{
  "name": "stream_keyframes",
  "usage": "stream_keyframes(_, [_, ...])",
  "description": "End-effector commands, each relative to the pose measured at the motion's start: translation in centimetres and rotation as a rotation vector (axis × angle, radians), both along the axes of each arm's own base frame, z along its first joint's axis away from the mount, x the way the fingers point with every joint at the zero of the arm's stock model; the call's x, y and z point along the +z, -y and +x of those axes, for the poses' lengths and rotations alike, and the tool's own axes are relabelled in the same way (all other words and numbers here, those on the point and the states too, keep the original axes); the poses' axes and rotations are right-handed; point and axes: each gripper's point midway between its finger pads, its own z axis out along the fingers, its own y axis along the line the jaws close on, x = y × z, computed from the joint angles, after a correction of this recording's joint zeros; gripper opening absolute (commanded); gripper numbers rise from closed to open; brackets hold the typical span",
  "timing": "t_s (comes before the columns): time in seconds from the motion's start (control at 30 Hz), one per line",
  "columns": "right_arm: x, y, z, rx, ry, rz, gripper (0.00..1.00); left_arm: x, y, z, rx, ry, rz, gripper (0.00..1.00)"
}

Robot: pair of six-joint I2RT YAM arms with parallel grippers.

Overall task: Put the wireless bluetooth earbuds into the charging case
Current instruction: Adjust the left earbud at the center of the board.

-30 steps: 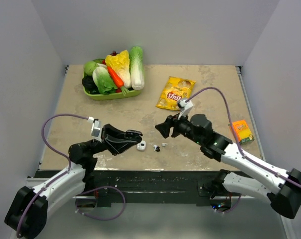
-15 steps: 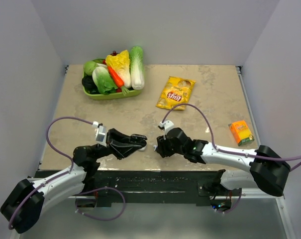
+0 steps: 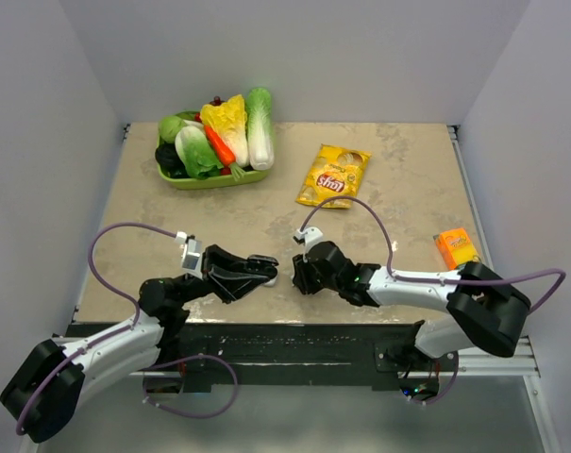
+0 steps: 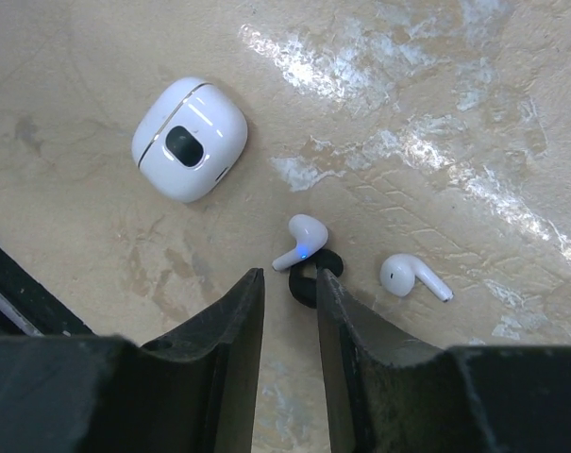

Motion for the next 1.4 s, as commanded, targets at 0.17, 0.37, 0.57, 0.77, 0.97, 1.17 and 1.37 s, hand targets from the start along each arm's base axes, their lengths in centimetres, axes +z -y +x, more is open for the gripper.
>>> stream_keyframes(0.17, [0.1,-1.5,1.0,-0.02,0.007,0.043,0.31,3.7,-1.3,-1.4,0.028,0.187,-0.13,0.0])
stream_keyframes(0.37, [-0.4,-1.4,1.1,-0.02,0.004,0.031,0.31,3.6,-1.2,-1.3,0.025,0.182,-0.129,0.0])
stream_keyframes(0.57, [-1.1,-0.5,1.4,-0.051,-0.01,0.009,0.32,3.6,-1.2,-1.4,0.026,0.182,-0.128,0.0])
stream_keyframes(0.77, [-1.3,0.8,1.6,-0.082,-0.023,0.006,0.36,3.4,-1.1,-1.3,0.026,0.175,-0.123,0.0])
stream_keyframes(0.97, [-1.7,1.6,1.7,-0.101,-0.027,-0.001,0.38,3.4,-1.1,-1.3,0.025,0.174,-0.124,0.0])
stream_keyframes(1.17, [-1.5,1.6,1.8,-0.101,-0.022,0.004,0.38,3.2,-1.1,-1.2,0.027,0.168,-0.121,0.0])
stream_keyframes(1.37, [-1.4,1.9,2.2,-0.105,-0.007,-0.023,0.34,3.2,-1.0,-1.2,0.029,0.166,-0.12,0.0])
